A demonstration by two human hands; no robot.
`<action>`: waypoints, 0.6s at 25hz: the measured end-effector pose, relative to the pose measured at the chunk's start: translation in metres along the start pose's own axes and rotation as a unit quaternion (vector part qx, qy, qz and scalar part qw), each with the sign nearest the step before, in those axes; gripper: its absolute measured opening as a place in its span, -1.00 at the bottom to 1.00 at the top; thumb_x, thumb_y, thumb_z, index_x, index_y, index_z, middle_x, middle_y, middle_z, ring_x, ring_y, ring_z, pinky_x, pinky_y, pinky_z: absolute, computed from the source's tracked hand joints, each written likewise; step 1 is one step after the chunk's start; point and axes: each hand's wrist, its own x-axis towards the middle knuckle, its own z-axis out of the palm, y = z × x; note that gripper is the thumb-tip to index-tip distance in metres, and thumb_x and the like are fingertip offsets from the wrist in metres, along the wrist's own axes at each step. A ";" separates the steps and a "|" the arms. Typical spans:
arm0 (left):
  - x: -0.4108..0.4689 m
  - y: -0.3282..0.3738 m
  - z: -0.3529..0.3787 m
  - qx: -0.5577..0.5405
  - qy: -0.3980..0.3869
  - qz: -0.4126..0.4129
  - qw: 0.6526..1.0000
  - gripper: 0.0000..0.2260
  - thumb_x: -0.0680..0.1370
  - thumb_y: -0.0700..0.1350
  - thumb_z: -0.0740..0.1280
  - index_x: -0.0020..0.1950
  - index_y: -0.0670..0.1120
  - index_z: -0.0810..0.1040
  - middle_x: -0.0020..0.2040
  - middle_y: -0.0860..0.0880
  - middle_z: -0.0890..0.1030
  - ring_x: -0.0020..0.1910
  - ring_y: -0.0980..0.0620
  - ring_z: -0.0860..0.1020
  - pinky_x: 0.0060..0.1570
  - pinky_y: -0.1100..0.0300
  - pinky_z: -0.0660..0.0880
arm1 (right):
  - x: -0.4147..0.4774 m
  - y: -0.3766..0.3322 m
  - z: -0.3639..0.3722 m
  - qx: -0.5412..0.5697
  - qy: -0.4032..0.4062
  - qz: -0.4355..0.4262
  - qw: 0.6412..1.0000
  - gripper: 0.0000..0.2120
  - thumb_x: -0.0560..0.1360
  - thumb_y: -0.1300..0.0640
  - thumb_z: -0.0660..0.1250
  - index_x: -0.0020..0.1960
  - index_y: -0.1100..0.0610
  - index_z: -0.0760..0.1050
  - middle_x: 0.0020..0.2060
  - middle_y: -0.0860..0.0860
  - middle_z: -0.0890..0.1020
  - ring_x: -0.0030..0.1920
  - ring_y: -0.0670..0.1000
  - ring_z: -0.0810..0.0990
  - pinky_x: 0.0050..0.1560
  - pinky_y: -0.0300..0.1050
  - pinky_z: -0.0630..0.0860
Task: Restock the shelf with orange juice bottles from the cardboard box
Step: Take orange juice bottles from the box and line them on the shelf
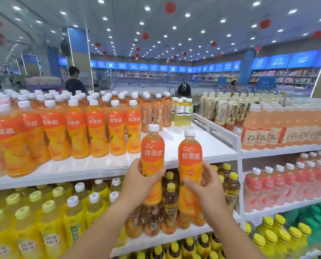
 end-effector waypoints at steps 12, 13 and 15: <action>0.134 0.010 0.029 -0.009 0.048 0.031 0.998 -0.61 0.42 0.03 0.58 0.18 0.10 0.55 0.01 0.18 0.71 -0.02 0.25 0.66 0.05 0.12 0.61 | 0.166 0.013 0.036 0.020 -0.047 -0.033 0.998 -0.48 0.41 0.28 0.54 0.27 -0.03 0.46 0.11 -0.04 0.65 0.05 -0.03 0.67 -0.07 -0.05 0.62; 0.142 0.010 0.034 -0.006 0.051 0.033 0.998 -0.62 0.43 0.02 0.58 0.18 0.10 0.55 0.01 0.18 0.71 -0.03 0.27 0.66 0.03 0.16 0.60 | 0.178 0.015 0.037 0.025 -0.051 -0.034 0.998 -0.48 0.41 0.29 0.54 0.27 -0.03 0.47 0.11 -0.03 0.65 0.04 -0.02 0.68 -0.07 -0.04 0.63; 0.157 0.009 0.042 -0.001 0.060 0.036 0.998 -0.63 0.43 0.02 0.58 0.18 0.13 0.55 0.01 0.19 0.70 -0.03 0.29 0.65 0.00 0.22 0.58 | 0.201 0.019 0.038 0.031 -0.061 -0.039 0.997 -0.46 0.39 0.31 0.55 0.25 -0.05 0.46 0.11 -0.03 0.65 0.06 -0.01 0.68 -0.05 -0.03 0.62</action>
